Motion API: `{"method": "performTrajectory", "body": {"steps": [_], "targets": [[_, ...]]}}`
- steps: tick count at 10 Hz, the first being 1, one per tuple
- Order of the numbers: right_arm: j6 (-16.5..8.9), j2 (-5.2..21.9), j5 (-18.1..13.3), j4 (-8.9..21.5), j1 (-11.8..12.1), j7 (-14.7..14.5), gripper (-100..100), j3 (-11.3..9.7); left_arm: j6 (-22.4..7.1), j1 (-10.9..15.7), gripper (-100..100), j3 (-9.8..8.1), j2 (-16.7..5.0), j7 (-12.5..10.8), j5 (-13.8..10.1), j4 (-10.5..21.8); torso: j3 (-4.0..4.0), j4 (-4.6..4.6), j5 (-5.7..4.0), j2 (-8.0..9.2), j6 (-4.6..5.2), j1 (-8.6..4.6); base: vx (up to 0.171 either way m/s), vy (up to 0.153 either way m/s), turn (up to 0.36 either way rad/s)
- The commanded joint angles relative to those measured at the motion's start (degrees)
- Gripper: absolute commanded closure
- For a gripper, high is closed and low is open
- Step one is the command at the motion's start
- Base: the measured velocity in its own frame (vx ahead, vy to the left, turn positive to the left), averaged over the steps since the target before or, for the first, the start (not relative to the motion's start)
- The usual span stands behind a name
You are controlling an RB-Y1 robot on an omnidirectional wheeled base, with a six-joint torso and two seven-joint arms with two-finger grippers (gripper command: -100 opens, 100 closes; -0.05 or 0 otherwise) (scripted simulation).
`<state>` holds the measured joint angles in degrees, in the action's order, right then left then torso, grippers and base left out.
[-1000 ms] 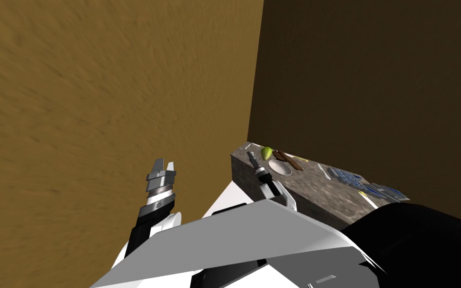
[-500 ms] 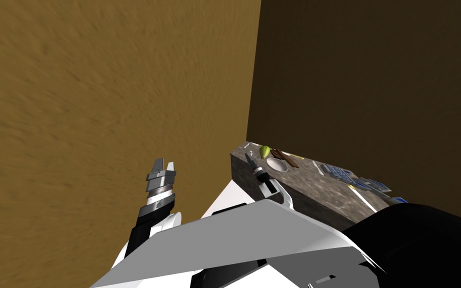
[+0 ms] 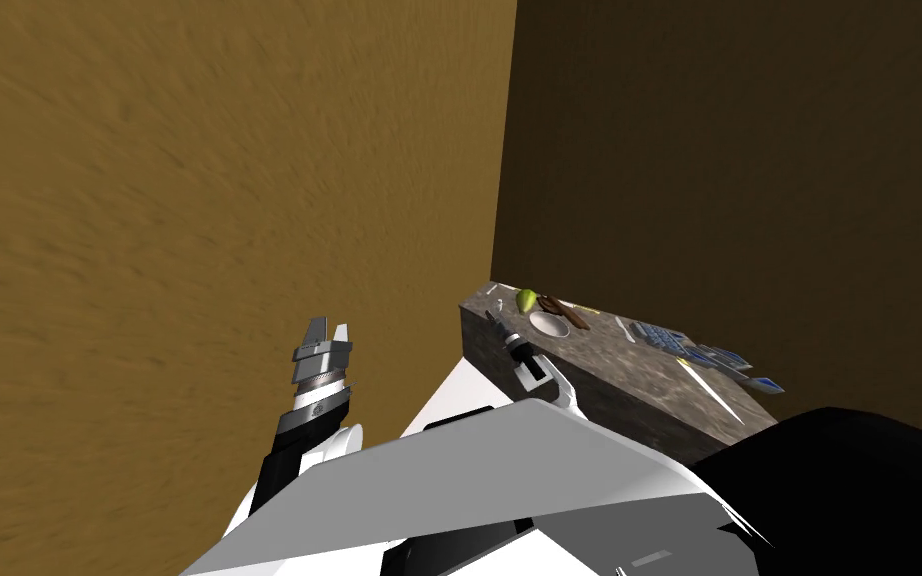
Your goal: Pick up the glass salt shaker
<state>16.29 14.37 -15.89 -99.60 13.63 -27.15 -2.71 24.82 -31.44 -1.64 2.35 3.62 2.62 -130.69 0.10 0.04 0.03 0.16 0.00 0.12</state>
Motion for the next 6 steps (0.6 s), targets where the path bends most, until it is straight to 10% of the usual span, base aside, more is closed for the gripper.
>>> {"method": "performTrajectory", "body": {"steps": [1,6], "targets": [[-0.4,0.22,-0.35,1.02,-0.61,-1.71,-100,-0.23,0.0,0.0,0,0.0,0.0,0.0,0.0,0.0,0.0,0.0,0.0,0.0,0.0,0.0,-0.037,0.022,-0.023],[-2.04,1.4,-2.09,8.76,-5.55,-9.11,-100,-1.37,0.0,0.0,0,0.0,0.0,0.0,0.0,0.0,-0.03,-0.01,0.0,-0.06,0.0,-0.03,-0.033,0.021,-0.037]]}}
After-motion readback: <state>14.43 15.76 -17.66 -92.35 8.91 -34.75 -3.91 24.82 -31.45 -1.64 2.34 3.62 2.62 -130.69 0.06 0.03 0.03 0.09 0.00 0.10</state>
